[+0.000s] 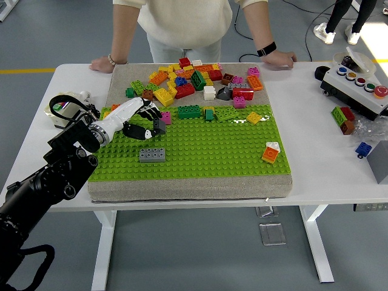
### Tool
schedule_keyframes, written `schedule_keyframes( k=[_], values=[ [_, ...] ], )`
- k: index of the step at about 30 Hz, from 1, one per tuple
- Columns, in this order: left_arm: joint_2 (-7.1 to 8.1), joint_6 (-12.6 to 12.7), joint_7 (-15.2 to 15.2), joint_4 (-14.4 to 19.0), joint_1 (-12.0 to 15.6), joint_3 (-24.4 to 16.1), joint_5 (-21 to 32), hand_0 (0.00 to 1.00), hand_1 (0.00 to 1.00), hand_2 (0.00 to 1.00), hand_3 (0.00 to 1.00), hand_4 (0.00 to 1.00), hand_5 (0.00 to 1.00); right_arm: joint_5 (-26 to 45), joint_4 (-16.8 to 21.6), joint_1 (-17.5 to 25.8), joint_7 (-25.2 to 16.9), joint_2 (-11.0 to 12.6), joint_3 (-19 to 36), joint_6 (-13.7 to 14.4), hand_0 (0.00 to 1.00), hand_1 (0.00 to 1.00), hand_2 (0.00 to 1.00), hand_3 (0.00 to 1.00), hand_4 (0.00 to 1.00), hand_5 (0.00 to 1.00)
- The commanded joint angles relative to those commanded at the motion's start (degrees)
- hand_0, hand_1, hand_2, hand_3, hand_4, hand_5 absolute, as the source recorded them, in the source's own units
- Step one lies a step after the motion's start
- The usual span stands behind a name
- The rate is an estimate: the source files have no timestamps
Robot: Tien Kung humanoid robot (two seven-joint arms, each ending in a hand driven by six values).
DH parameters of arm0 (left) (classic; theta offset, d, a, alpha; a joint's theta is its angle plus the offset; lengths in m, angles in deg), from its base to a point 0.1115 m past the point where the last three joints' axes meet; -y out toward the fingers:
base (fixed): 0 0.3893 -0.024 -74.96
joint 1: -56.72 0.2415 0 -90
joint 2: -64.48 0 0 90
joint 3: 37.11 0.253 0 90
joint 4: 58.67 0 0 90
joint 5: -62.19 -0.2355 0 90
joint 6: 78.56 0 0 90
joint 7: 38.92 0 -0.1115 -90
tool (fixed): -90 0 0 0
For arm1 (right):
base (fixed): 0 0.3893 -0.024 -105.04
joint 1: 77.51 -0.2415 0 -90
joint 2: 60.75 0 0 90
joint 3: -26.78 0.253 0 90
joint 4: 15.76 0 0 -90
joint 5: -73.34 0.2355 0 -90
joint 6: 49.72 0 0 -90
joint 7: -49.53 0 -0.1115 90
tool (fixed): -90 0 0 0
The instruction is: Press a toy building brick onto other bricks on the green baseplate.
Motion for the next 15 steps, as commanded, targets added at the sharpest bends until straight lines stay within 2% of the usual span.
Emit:
schedule_keyframes(
  k=[15],
  values=[
    [1.68,-0.54,0.40,3.35,0.63,-0.76,-0.59,0.616,0.567,0.560,0.539,0.679,0.002,-0.19,0.00,0.02,-0.09,0.36,0.81,-0.01,0.761,0.688,0.732,0.690,0.973,0.493]
  ],
)
